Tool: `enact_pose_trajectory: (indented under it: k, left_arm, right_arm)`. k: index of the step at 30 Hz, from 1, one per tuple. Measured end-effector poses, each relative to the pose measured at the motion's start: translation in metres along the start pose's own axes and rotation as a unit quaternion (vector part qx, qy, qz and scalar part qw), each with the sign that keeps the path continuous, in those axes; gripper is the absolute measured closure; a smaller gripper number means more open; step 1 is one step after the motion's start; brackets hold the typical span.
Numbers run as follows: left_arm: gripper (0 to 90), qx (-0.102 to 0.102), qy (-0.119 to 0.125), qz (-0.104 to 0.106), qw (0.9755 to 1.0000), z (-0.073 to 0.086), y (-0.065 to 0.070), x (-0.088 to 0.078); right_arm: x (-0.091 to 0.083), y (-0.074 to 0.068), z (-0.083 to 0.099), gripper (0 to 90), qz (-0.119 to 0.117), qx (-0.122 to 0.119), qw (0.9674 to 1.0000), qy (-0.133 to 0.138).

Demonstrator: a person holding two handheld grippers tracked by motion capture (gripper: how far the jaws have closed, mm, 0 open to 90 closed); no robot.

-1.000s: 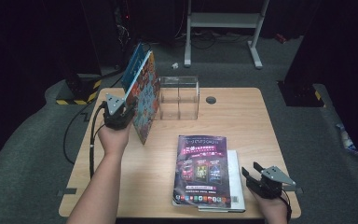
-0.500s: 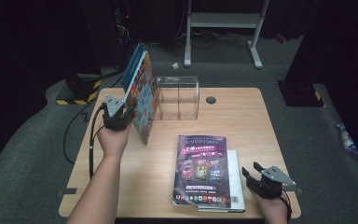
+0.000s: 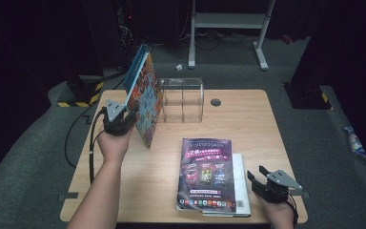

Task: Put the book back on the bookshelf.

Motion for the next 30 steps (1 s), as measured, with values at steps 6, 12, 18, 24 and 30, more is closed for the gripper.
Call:
enact_pose_trajectory:
  k: [6,12,18,24,30]
  left_arm:
    - [65.3,0.0,0.0,0.001,1.0,0.0011,-0.0005,-0.0041]
    - [71.4,0.005,-0.001,0.001,1.0,0.003,0.0013,-0.0086]
    - [73.8,0.001,0.002,-0.004,1.0,0.0022,0.0001,-0.0072]
    - [72.9,-0.003,0.002,-0.002,1.0,0.0021,-0.0014,-0.0063]
    - [66.7,-0.012,-0.002,0.006,0.9999,0.0069,-0.0023,-0.0058]
  right_arm:
    - [-0.0004,0.0001,0.0002,45.2,0.0,0.004,1.0,-0.001]
    - [-0.0001,0.0013,0.0002,45.2,0.0,0.004,1.0,0.0]
    - [-0.0002,0.001,0.0002,45.2,-0.001,0.002,1.0,0.0]
    - [-0.0004,0.0014,0.0003,45.2,0.0,0.002,1.0,-0.001]
    - [-0.0001,0.0008,0.0003,45.2,0.001,0.0,1.0,-0.002]
Point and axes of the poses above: each handheld gripper's, and its own axes: x roughly forward along the jaws, z roughly out of its underside, y roughly to its right, the point moved 4 cm from there along x, roughly forward along the jaws, and after that the axes turned 9 degrees about -x, right-handed, at the moved point
